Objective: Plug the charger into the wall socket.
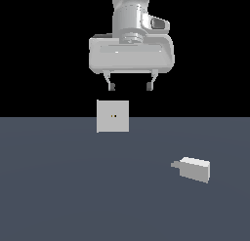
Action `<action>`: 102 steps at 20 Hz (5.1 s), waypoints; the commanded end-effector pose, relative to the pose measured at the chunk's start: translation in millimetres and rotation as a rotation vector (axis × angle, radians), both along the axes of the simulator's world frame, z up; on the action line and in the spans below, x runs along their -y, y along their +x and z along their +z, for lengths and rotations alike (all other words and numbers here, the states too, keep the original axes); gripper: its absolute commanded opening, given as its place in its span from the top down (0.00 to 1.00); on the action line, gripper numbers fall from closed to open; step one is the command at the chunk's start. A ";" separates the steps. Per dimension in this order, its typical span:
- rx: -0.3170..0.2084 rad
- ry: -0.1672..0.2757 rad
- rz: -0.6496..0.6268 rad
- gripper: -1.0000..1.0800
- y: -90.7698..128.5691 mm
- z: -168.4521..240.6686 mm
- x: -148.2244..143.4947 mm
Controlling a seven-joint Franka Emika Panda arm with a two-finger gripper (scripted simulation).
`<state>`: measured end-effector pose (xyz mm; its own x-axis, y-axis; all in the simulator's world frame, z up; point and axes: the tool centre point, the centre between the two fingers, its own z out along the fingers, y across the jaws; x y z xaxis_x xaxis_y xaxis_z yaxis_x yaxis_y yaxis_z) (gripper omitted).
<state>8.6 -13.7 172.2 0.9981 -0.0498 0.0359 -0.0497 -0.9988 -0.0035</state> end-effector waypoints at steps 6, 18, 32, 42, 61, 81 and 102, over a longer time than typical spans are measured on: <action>0.002 0.001 0.014 0.04 -2.3 -1.5 0.7; 0.020 0.007 0.158 0.04 -24.6 -16.9 9.4; 0.054 0.019 0.423 0.04 -60.2 -46.7 33.6; 0.076 0.027 0.597 0.04 -78.5 -67.1 54.2; 0.112 0.045 0.887 0.04 -97.7 -103.1 94.7; 0.116 0.048 0.939 0.04 -99.7 -128.4 102.8; 0.116 0.048 0.941 1.00 -99.4 -160.4 103.1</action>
<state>-90.7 -116.7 12.0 0.6194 0.7693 0.1565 0.7789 -0.6272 0.0005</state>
